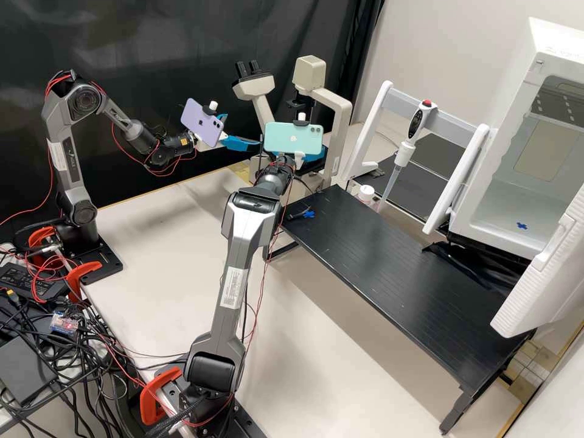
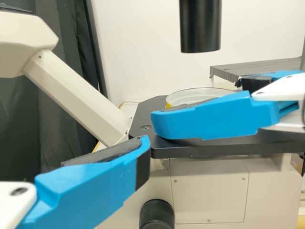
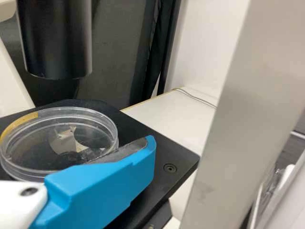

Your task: Move the petri dish to the bench

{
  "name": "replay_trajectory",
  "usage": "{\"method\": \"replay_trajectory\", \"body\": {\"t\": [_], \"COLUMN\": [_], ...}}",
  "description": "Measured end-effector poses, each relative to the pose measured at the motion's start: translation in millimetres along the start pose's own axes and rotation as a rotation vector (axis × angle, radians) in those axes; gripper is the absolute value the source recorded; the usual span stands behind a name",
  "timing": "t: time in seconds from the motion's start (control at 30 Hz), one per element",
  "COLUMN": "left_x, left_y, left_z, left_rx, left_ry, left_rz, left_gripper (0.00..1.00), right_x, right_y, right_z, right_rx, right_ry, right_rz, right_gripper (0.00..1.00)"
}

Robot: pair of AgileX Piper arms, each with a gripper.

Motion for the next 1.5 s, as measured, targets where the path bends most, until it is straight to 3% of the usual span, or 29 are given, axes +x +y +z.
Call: {"method": "replay_trajectory", "body": {"t": [0.23, 0.27, 0.57, 0.7, 1.17, 1.37, 1.5], "left_x": [0.0, 0.0, 0.0, 0.0, 0.0, 0.0, 0.0], "left_y": [0.0, 0.0, 0.0, 0.0, 0.0, 0.0, 0.0], "left_z": [0.0, 0.0, 0.0, 0.0, 0.0, 0.0, 0.0], "left_rx": [0.000, 0.000, 0.000, 0.000, 0.000, 0.000, 0.000], "left_ry": [0.000, 0.000, 0.000, 0.000, 0.000, 0.000, 0.000], "left_rz": [0.000, 0.000, 0.000, 0.000, 0.000, 0.000, 0.000], "left_gripper": [1.00, 1.00, 1.00, 1.00, 1.00, 1.00, 1.00], "right_x": [3.0, 3.4, 3.2, 3.0, 3.1, 3.1, 3.0], "right_y": [-3.4, -4.3, -6.4, -8.0, -8.0, -7.8, -7.8], "right_z": [5.1, 5.8, 3.9, 2.1, 5.2, 5.9, 6.2], "right_rx": [0.039, 0.039, 0.030, 0.005, 0.010, -0.025, -0.019], "right_ry": [-0.026, -0.027, -0.034, -0.032, -0.063, -0.071, -0.075], "right_rz": [0.003, 0.001, 0.001, -0.002, 0.004, 0.004, 0.005], "right_gripper": [1.00, 0.00, 0.00, 0.00, 0.00, 0.00, 0.00]}}
